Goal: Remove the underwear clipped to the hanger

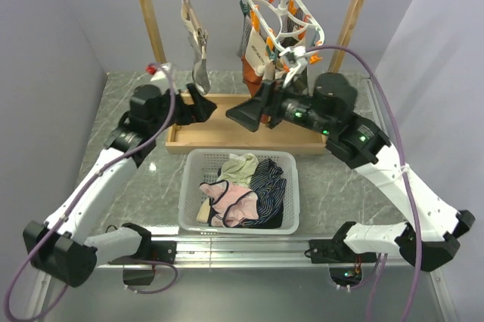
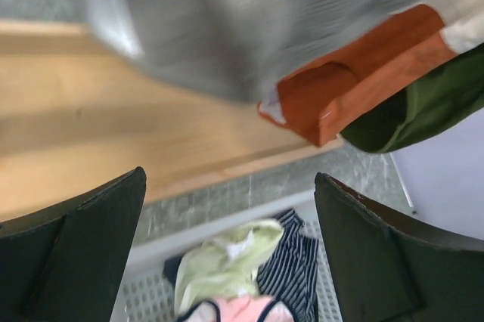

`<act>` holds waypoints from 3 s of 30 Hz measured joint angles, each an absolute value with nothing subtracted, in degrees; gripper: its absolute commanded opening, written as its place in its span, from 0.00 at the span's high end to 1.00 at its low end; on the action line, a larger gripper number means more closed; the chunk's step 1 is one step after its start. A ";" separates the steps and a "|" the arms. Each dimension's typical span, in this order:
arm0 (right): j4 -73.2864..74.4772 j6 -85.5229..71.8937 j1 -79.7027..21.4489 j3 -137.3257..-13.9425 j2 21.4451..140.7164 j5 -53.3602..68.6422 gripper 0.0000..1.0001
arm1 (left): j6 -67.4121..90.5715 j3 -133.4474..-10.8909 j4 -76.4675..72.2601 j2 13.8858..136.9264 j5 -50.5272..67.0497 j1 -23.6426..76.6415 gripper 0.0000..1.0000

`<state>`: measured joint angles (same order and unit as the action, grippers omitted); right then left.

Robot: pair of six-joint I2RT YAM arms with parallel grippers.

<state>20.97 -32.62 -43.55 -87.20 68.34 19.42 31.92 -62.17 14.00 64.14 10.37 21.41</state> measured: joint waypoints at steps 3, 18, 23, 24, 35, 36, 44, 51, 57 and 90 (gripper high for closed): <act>25.39 -28.01 -47.33 -89.80 72.29 9.78 0.00 | 30.35 -66.54 12.29 68.95 2.44 27.14 0.03; 26.24 -22.39 -49.74 -90.26 77.25 -10.31 0.00 | 23.99 -66.87 6.17 76.93 -38.59 38.50 0.15; 25.32 -20.99 -49.76 -91.31 77.89 -12.73 0.00 | 18.85 -66.94 -0.38 80.62 -43.24 38.39 0.85; 25.08 -20.49 -49.74 -92.33 78.46 -13.17 0.00 | 17.50 -67.13 -1.19 81.82 -43.81 38.41 0.99; 19.00 -11.35 -49.74 -108.29 87.35 -17.52 0.00 | 12.64 -67.85 -5.13 85.86 -46.78 39.48 0.99; 18.44 -10.33 -49.74 -109.30 88.31 -17.56 0.00 | 12.56 -67.85 -5.23 85.86 -46.89 39.66 0.99; 14.24 -3.70 -49.58 -115.02 95.26 -17.10 0.00 | 11.66 -67.85 -5.41 85.60 -47.68 40.99 0.99; 15.53 -2.04 -47.53 -127.07 102.45 -12.25 0.07 | 11.22 -67.85 -5.37 83.57 -47.88 41.32 0.99; 16.51 -2.79 -46.44 -133.69 106.74 -8.88 0.12 | 10.15 -67.85 -5.30 82.85 -47.88 41.71 0.99; 22.13 -3.55 -46.35 -134.26 108.20 -10.02 0.53 | 9.06 -68.71 -2.70 82.63 -47.83 43.22 0.99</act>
